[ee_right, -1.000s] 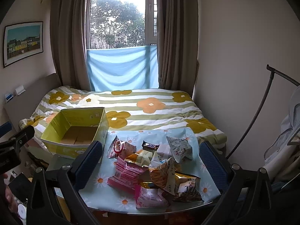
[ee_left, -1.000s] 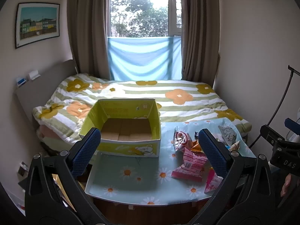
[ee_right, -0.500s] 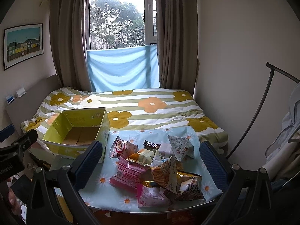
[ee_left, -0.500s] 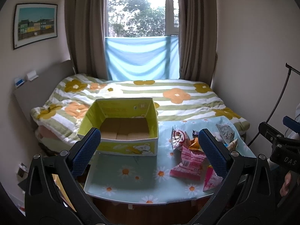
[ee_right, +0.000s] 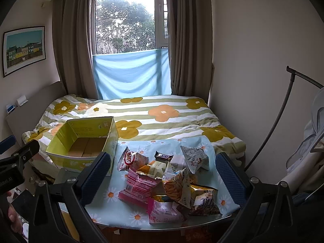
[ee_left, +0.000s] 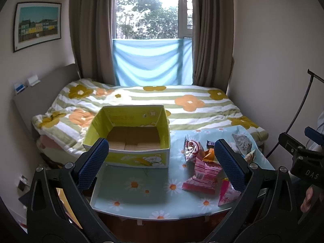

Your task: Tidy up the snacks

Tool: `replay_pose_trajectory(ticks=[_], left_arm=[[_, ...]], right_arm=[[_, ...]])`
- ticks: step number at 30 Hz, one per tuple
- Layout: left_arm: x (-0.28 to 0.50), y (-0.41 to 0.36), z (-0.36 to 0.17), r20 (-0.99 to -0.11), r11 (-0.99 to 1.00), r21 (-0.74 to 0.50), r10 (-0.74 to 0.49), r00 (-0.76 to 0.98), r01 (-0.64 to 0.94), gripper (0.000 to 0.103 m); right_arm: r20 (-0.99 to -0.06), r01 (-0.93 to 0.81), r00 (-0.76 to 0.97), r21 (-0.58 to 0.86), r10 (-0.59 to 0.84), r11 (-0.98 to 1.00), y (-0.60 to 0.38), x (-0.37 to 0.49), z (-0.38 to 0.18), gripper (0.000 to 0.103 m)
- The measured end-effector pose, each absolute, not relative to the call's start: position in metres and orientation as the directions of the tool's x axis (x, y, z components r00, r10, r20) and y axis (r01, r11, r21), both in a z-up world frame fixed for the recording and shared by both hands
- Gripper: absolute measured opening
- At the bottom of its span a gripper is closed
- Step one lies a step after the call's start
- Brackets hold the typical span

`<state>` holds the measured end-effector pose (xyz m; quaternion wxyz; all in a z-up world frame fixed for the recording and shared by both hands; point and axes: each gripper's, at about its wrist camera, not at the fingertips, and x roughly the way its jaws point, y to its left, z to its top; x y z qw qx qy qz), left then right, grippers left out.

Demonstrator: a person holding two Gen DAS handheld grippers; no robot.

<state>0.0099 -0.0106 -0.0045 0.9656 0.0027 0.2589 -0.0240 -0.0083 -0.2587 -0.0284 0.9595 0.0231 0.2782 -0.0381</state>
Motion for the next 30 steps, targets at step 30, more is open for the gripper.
replay_pose_trajectory(ticks=[30], left_arm=[[0.067,-0.052,-0.093,-0.714,0.938,-0.124,-0.31,0.628,0.322,0.103]], right_arm=[[-0.641,0.112,0.766,0.083,-0.033,0.99,-0.295,0.009,-0.08,0.103]])
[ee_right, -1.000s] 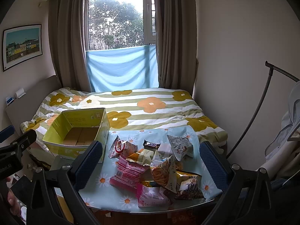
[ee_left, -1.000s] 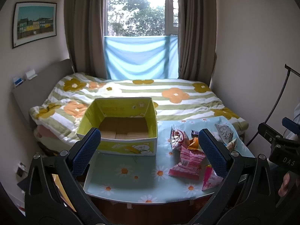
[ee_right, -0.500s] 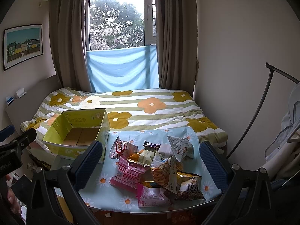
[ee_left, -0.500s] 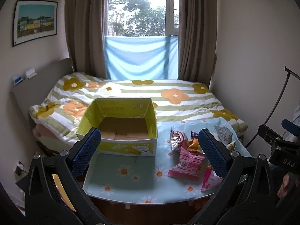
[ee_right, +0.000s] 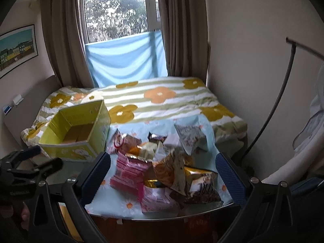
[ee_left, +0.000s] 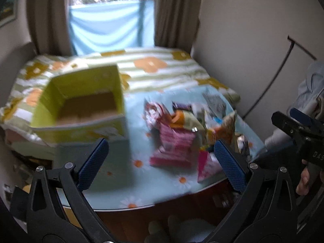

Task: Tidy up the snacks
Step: 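Grasp the pink wafer packet with the left tool while the right tool grasps a cream chip bag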

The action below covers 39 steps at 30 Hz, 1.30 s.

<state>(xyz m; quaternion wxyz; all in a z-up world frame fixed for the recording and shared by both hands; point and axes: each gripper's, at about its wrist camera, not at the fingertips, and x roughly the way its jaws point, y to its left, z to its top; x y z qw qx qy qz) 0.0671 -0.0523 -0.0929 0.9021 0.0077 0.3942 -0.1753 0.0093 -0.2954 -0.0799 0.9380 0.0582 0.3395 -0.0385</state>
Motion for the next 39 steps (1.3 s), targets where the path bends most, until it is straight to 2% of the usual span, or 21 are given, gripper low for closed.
replay_pose_trajectory(ticks=[5,11,18,27,33,36,39], left_arm=[[0.094,-0.081,-0.141,-0.783,0.931,-0.155,-0.319,0.534,0.329,0.103],[0.13,-0.119,-0.201,-0.864,0.94,-0.112,-0.252,0.436,0.321,0.103],[0.156,-0.142,-0.249,-0.901,0.951,-0.122,-0.226,0.37,0.285,0.103],[0.177,-0.144,-0.277,-0.921,0.967,-0.133,-0.203,0.333,0.219,0.103],[0.184,-0.141,-0.288,-0.925,0.966,-0.169,-0.224,0.307,0.195,0.101],[0.187,-0.139,-0.292,-0.927,0.963,-0.179,-0.233,0.294,0.201,0.091],[0.188,-0.14,-0.293,-0.924,0.958,-0.189,-0.248,0.291,0.216,0.085]], right_arm=[[-0.693,0.088,0.72,0.106,0.01,0.99,-0.314,0.032,-0.115,0.103],[-0.757,-0.006,0.641,0.161,0.127,0.987,-0.334,0.073,-0.166,0.103],[-0.793,-0.099,0.564,0.212,0.23,0.972,-0.344,0.111,-0.21,0.103],[-0.822,-0.188,0.476,0.252,0.312,0.949,-0.339,0.136,-0.239,0.102],[-0.838,-0.19,0.442,0.262,0.321,0.946,-0.342,0.146,-0.25,0.096],[-0.843,-0.187,0.426,0.271,0.327,0.944,-0.343,0.149,-0.255,0.088],[-0.844,-0.204,0.411,0.282,0.344,0.937,-0.34,0.15,-0.258,0.078]])
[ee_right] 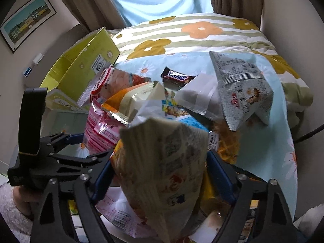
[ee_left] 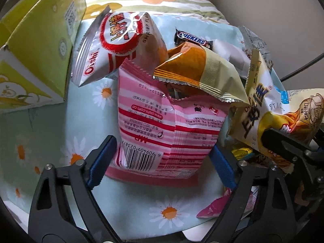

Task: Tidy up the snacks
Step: 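Grasp the pink wafer packet with the left tool while the right tool grasps a cream chip bag, then carry the pink packet into the box and open the left tool while the right tool carries its bag over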

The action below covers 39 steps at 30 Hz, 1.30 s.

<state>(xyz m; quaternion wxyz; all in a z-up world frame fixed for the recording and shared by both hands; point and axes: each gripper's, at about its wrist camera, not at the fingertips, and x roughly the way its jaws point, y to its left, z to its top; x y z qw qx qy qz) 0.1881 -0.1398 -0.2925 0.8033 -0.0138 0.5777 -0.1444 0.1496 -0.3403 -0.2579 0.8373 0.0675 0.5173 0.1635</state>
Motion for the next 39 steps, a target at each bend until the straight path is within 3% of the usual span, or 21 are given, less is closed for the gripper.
replay_pose_trajectory(ticks=[3,13,25,39], left_arm=[[0.188,-0.143,-0.292,-0.927,0.959,-0.162,-0.229,0.296,0.234,0.073],[0.175,-0.134,-0.282,-0.926,0.959,-0.173,-0.235,0.294,0.223,0.058],[0.151,-0.117,-0.245,-0.899,0.963,-0.186,-0.247,0.362,0.196,0.058],[0.145,-0.05,-0.137,-0.79,0.967,-0.214,-0.254,0.558,0.138,0.058]], right_arm=[[-0.848,-0.214,0.411,0.267,0.334,0.94,-0.337,0.149,-0.258,0.075],[-0.831,-0.206,0.425,0.297,0.359,0.932,-0.341,0.145,-0.25,0.057],[-0.797,-0.205,0.487,0.294,0.358,0.934,-0.347,0.133,-0.217,0.055],[-0.728,-0.249,0.585,0.257,0.356,0.934,-0.315,0.15,-0.144,0.051]])
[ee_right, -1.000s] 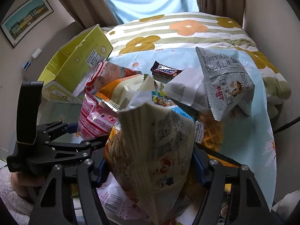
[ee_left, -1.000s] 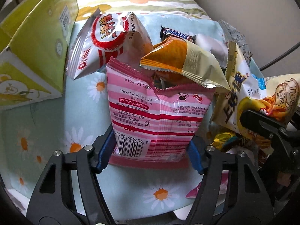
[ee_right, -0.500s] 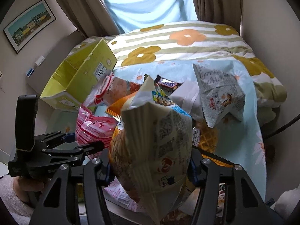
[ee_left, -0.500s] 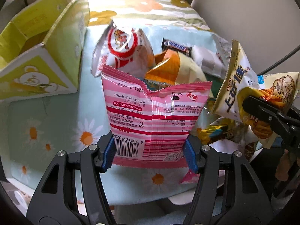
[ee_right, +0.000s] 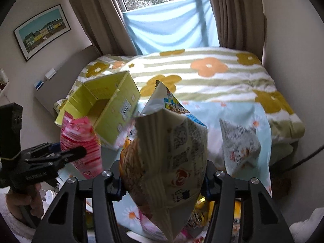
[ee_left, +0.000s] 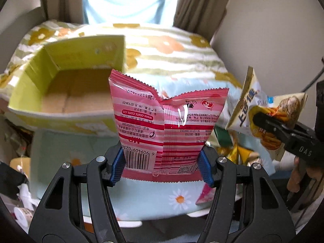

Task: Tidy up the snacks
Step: 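Carry the pink packet into the box and open the left tool while the right tool carries its bag over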

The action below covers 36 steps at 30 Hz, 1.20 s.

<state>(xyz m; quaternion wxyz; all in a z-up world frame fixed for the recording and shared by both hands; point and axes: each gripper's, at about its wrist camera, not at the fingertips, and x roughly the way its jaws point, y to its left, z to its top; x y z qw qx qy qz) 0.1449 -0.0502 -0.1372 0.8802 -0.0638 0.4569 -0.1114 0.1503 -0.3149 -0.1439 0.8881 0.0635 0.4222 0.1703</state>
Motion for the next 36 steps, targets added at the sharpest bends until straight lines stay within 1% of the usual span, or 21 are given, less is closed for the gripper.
replay_pose_trajectory(ticks=[7,15,20,24,29,33,36], left_arm=[[0.178,0.022,-0.096,-0.735,0.967,-0.222,-0.248,0.631,0.121,0.058],[0.235,0.119,-0.079,-0.734,0.971,-0.219,-0.229,0.639,0.096,0.058],[0.267,0.168,-0.088,-0.751,0.973,-0.21,-0.221,0.622,0.092,0.058],[0.303,0.197,-0.105,-0.785,0.973,-0.212,-0.228,0.576,0.096,0.058],[0.343,0.203,-0.134,-0.825,0.972,-0.208,-0.236,0.514,0.113,0.058],[0.368,0.198,-0.16,-0.851,0.969,-0.215,-0.246,0.463,0.12,0.058],[0.384,0.196,-0.179,-0.871,0.973,-0.201,-0.23,0.434,0.113,0.058]], right_arm=[[-0.692,-0.276,0.617,0.254,0.373,0.927,-0.257,0.181,-0.113,0.051],[-0.669,-0.297,0.619,0.285,0.411,0.911,-0.157,0.235,-0.101,0.051],[-0.673,-0.303,0.607,0.296,0.423,0.906,-0.097,0.266,-0.106,0.051],[-0.694,-0.282,0.585,0.309,0.418,0.908,-0.065,0.288,-0.116,0.051],[-0.731,-0.25,0.554,0.309,0.397,0.918,-0.047,0.307,-0.133,0.051],[-0.778,-0.239,0.506,0.287,0.371,0.928,-0.039,0.324,-0.153,0.051],[-0.798,-0.241,0.482,0.277,0.363,0.93,-0.038,0.336,-0.163,0.051]])
